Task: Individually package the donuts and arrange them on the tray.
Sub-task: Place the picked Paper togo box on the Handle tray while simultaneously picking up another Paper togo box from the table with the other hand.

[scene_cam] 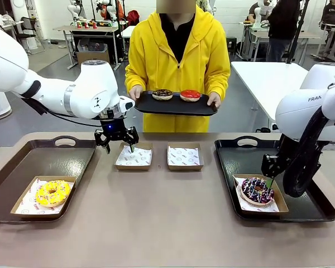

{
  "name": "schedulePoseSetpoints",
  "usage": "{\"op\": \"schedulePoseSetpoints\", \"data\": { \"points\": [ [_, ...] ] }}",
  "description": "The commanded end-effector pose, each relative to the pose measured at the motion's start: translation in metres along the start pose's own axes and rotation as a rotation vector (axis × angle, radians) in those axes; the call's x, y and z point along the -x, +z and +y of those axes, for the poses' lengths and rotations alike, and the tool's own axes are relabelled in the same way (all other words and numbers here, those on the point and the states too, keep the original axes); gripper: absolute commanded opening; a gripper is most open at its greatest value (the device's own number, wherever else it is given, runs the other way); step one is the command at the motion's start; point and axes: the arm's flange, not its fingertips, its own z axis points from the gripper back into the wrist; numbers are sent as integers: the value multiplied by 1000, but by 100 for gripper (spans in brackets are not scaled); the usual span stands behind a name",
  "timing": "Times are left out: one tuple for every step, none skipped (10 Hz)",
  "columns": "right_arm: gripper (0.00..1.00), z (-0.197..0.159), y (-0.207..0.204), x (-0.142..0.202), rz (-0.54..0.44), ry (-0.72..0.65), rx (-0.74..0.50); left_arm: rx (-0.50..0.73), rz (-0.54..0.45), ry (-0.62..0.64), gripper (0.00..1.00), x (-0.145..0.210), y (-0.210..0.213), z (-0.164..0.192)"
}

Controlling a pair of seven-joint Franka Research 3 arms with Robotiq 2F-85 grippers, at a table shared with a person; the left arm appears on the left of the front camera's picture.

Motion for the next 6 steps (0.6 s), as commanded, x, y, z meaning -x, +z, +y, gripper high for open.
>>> {"op": "schedulePoseSetpoints", "data": {
  "points": [
    [100,-11,-23,39,-7,20,-15,0,-1,-15,100,-1,-3,2],
    [100,-12,-23,39,-8,19,-18,-3,2,-16,100,-1,-4,2],
    [100,-13,-23,39,-8,19,-23,-6,6,-14,100,-2,-6,2],
    [100,-13,-24,40,-8,20,-26,-10,19,-17,40,-3,-9,1],
    [100,-14,-24,40,-6,19,-28,-9,17,-15,41,-3,-10,1],
    [100,-14,-24,40,-6,20,-29,-9,16,-15,0,-3,-9,1]
  ]
}}
